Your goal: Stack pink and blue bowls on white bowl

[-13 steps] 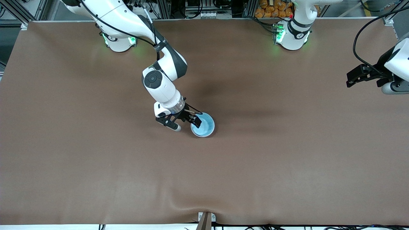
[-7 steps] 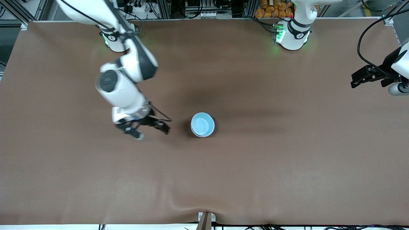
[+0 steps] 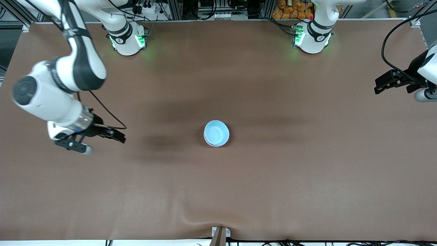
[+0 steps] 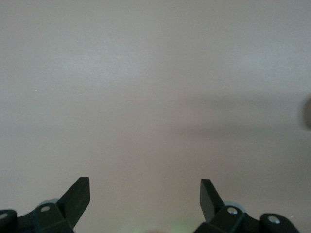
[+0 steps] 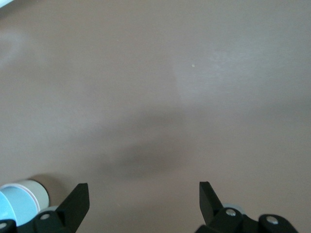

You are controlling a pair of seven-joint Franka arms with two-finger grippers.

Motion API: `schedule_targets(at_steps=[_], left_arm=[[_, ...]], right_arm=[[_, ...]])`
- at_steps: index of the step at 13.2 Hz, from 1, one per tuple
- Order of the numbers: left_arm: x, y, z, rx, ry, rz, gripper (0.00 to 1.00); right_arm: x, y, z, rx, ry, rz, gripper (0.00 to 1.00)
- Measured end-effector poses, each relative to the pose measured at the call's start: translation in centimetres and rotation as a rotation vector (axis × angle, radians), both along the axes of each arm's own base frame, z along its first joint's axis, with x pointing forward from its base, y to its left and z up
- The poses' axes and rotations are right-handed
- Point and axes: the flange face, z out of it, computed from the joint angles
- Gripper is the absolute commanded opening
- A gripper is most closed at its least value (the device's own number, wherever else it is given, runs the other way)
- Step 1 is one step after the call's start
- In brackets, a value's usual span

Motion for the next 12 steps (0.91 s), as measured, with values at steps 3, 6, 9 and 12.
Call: schedule_targets(at_steps=[3, 6, 9, 12], left_arm=[[0.0, -0.1, 0.0, -0.011, 0.001, -0.016, 1.0], [0.0, -0.1, 0.0, -0.011, 0.001, -0.016, 1.0], [0.0, -0.1, 0.0, -0.011, 0.001, -0.016, 1.0], [0.0, -0.1, 0.0, -0.011, 0.001, -0.016, 1.0]], right_arm=[[-2.4, -2.4, 4.9, -0.005, 0.018, 0.081, 1.0], [-4.6, -6.9, 9.0, -0.014, 0.01, 0.181, 1.0], [-6.6, -10.3, 12.0, -0.013, 0.052, 0.222, 1.0], [-7.9, -10.7, 15.5, -0.081, 0.121, 0.228, 1.0]])
